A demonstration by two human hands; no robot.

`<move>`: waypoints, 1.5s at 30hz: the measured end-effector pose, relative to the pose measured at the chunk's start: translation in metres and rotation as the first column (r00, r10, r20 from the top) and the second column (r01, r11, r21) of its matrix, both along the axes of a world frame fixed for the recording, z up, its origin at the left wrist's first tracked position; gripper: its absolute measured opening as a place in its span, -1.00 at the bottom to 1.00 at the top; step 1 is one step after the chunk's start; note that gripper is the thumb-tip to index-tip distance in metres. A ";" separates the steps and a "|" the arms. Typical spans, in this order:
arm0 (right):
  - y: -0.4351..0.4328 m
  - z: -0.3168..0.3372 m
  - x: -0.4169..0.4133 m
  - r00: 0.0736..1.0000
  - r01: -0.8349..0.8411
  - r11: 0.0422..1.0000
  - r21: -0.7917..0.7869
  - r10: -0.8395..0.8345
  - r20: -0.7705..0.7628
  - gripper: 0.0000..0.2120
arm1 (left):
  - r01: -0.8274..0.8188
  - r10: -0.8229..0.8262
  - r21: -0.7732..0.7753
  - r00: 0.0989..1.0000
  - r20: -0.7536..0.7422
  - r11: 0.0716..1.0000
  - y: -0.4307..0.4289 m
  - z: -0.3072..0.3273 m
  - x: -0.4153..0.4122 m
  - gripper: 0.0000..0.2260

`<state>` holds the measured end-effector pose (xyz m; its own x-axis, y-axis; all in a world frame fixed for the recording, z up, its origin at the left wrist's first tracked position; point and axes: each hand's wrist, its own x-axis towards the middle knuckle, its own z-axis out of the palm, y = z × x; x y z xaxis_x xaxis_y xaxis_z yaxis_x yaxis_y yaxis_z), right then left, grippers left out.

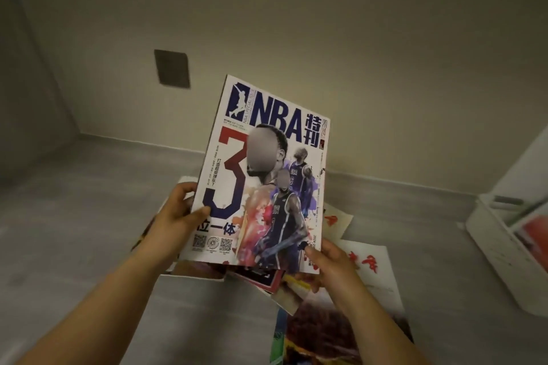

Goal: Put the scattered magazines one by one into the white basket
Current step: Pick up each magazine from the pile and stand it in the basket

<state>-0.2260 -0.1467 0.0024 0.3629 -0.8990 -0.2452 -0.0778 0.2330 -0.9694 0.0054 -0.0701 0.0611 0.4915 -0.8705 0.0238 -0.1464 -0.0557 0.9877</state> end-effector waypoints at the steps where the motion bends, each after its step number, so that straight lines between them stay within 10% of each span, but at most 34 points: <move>1: -0.002 0.003 -0.015 0.999 0.044 0.999 -0.028 -0.044 0.005 -0.78 | 0.048 -0.048 -0.003 0.999 0.001 0.999 -0.009 0.003 -0.011 -0.72; 9: -0.017 0.022 -0.127 0.933 0.359 0.924 -0.128 -0.354 0.061 -0.77 | 0.401 -0.402 0.039 0.914 0.050 0.915 -0.087 0.035 -0.112 -0.46; 24: -0.059 0.022 -0.316 0.702 0.588 0.643 -0.492 -0.707 -0.084 -0.78 | 0.406 -0.380 -0.005 0.859 0.344 0.914 -0.229 0.056 -0.372 -0.63; 45: -0.118 -0.004 -0.392 0.357 0.553 0.432 -0.713 -0.895 -0.265 -0.75 | 0.544 -0.539 -0.045 0.837 0.089 0.838 -0.324 0.027 -0.507 -0.70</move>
